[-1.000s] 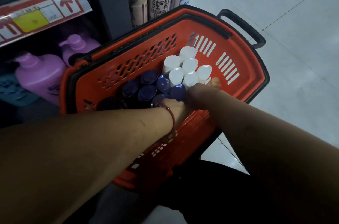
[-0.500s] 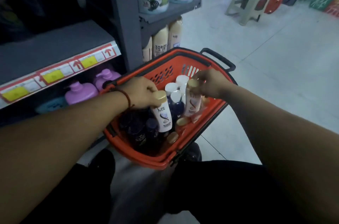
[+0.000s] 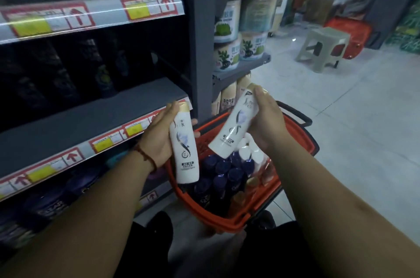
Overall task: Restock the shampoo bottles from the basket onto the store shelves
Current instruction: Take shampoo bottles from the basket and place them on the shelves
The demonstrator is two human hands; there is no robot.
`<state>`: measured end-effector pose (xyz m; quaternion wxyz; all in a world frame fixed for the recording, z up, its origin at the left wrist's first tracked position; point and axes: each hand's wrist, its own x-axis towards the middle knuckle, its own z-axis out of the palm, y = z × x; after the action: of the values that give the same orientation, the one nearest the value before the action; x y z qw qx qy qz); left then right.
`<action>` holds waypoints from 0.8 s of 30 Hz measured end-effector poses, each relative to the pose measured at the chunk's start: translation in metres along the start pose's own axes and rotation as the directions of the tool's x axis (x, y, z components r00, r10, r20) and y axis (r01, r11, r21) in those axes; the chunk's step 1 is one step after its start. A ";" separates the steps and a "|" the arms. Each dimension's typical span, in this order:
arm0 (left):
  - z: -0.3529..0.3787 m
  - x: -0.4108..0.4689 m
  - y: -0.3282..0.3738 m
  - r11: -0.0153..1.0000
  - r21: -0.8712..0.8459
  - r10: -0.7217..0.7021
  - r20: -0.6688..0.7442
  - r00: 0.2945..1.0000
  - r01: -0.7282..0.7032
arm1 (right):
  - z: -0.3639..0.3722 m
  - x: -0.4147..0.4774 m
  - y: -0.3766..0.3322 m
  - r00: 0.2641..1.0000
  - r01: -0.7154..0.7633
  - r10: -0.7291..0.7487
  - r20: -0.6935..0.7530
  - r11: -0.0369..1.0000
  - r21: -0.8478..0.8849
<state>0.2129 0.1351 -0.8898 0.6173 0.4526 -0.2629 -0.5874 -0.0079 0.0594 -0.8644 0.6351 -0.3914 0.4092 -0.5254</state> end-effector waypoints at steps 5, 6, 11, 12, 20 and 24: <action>-0.016 0.006 -0.005 0.975 0.188 -0.095 -0.140 0.986 0.121 | 0.013 0.011 0.004 0.949 -0.243 0.273 -0.157 0.952 0.187; -0.018 0.008 -0.007 0.972 0.173 -0.133 -0.143 0.981 0.157 | 0.015 0.011 0.005 0.931 -0.313 0.346 -0.118 0.922 0.229; -0.020 0.009 -0.005 0.951 0.131 -0.258 -0.157 0.953 0.279 | 0.028 0.005 0.015 0.863 -0.494 0.502 -0.056 0.861 0.119; -0.022 0.008 -0.003 0.941 0.136 -0.288 -0.162 0.944 0.310 | 0.031 0.005 0.018 0.876 -0.470 0.478 -0.064 0.876 0.110; -0.022 0.008 0.003 0.928 -0.017 -0.369 -0.177 0.912 0.372 | 0.039 0.010 0.034 0.869 -0.488 0.492 -0.063 0.870 0.067; -0.022 0.006 0.002 0.887 0.005 -0.454 -0.185 0.872 0.462 | 0.035 0.008 0.031 0.825 -0.564 0.565 0.005 0.822 0.080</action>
<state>0.2331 0.1345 -0.8994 0.4702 0.5677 -0.1064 -0.6673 0.0365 0.0582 -0.8814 0.7728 -0.2231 0.4919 -0.3333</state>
